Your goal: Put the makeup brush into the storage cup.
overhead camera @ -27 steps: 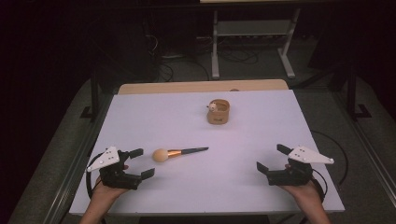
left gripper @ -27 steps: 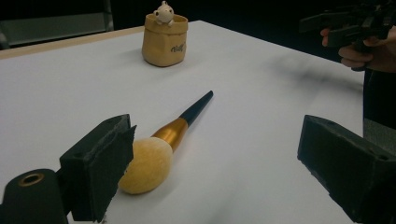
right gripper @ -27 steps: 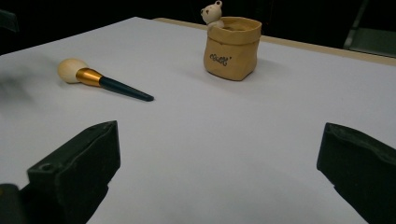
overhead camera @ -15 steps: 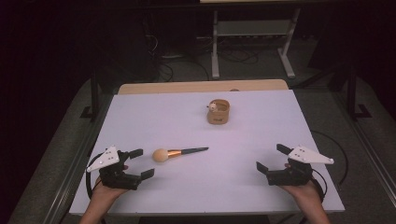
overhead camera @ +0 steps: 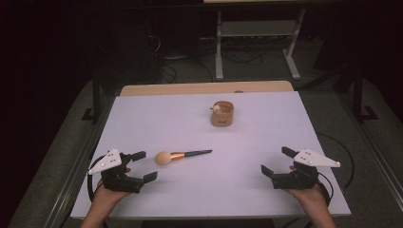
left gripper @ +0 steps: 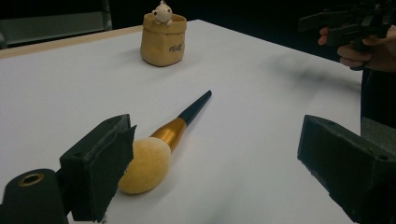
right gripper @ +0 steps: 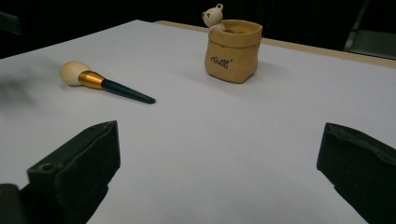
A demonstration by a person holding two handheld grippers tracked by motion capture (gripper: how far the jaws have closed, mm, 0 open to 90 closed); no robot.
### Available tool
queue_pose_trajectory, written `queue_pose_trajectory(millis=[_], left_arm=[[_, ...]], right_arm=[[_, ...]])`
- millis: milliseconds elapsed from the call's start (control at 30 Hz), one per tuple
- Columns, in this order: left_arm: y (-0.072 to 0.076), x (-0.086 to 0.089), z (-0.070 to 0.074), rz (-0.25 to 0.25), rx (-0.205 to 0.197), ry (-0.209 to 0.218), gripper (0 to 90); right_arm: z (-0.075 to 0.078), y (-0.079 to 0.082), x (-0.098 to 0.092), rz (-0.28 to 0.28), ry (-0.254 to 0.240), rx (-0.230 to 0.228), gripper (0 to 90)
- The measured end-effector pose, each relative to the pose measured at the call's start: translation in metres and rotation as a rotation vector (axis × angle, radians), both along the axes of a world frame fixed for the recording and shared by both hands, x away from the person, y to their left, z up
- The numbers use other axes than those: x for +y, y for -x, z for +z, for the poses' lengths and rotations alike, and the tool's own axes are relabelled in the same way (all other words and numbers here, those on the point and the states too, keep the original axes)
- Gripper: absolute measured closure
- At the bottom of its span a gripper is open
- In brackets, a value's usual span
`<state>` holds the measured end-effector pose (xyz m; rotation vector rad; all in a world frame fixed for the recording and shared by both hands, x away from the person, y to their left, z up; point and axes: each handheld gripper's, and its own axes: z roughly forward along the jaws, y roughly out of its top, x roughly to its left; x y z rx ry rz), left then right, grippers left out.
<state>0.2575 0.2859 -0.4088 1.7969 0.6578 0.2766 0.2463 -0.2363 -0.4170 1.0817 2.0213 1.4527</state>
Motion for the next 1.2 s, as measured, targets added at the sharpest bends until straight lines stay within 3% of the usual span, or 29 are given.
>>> queue_pose_trajectory(millis=[533, 1200], left_arm=[[-0.009, -0.001, 0.008, -0.002, -0.025, 0.008, 10.0], [-0.027, -0.016, 0.018, -0.040, -0.055, 0.016, 10.0]], right_arm=[[0.000, 0.000, 0.003, 0.007, -0.011, -0.008, 0.0], [0.001, -0.001, 0.003, 0.005, -0.008, -0.016, 0.0]])
